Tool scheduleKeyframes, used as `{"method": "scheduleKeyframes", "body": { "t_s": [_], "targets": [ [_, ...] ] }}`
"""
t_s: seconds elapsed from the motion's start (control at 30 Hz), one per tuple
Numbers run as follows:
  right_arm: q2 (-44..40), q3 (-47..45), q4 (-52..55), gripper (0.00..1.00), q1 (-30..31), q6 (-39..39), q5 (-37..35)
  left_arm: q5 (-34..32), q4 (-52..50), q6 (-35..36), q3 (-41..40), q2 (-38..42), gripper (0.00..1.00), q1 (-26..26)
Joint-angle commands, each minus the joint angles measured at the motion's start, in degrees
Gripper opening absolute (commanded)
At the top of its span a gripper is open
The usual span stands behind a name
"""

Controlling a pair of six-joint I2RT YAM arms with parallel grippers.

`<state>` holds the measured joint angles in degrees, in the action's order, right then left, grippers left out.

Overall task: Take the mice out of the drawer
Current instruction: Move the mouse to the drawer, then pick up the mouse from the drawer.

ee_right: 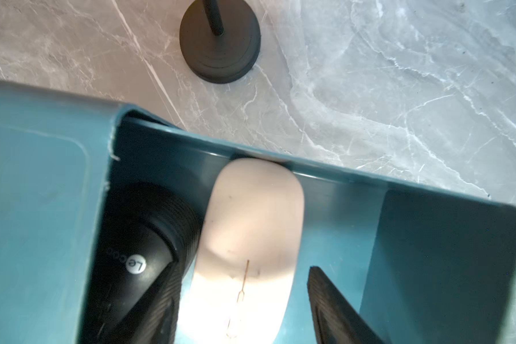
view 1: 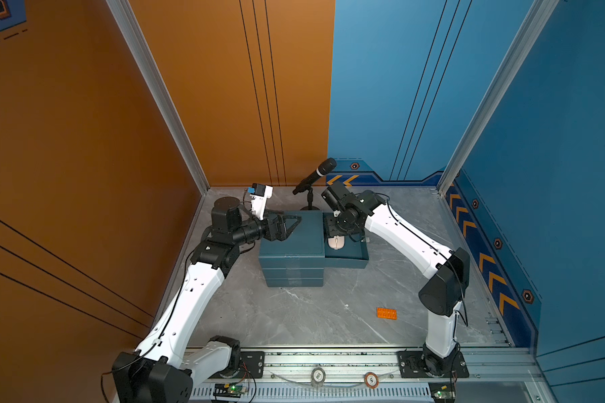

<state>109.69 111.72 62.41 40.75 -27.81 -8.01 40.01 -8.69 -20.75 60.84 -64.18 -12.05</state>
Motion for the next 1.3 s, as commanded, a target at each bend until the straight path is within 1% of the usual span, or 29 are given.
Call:
{"method": "scheduleKeyframes", "body": {
  "t_s": [0.0,0.13,0.8,1.0,1.07,1.1,1.27],
  "targets": [
    [-3.8,-2.6,-2.4,0.66,-0.1,-2.2,-0.8,-0.6,-0.6,1.0,1.4,0.8,0.98,0.0],
    [-2.7,-3.7,-3.6,0.66,-0.1,-3.2,0.3,-0.5,-0.6,0.8,1.6,0.9,0.98,0.0],
    [1.0,-7.4,-4.1,0.65,-0.1,-4.3,-3.5,-0.8,-0.5,0.9,1.5,1.6,0.98,0.0],
    [2.6,-7.1,-5.1,0.64,-0.1,-4.3,-2.3,-0.9,-0.5,0.8,1.4,1.4,0.98,0.1],
    [2.7,-7.1,-5.5,0.62,-0.1,-4.4,-2.2,-0.9,-0.5,0.8,1.4,1.5,0.98,0.0],
    [2.6,-7.1,-5.8,0.58,-0.1,-4.4,-2.2,-1.0,-0.5,0.8,1.5,1.6,0.98,0.1],
    [0.4,-6.6,-6.7,0.49,-0.1,-3.1,-0.9,-1.1,-0.5,0.8,1.4,1.6,0.98,0.1]
  ]
}}
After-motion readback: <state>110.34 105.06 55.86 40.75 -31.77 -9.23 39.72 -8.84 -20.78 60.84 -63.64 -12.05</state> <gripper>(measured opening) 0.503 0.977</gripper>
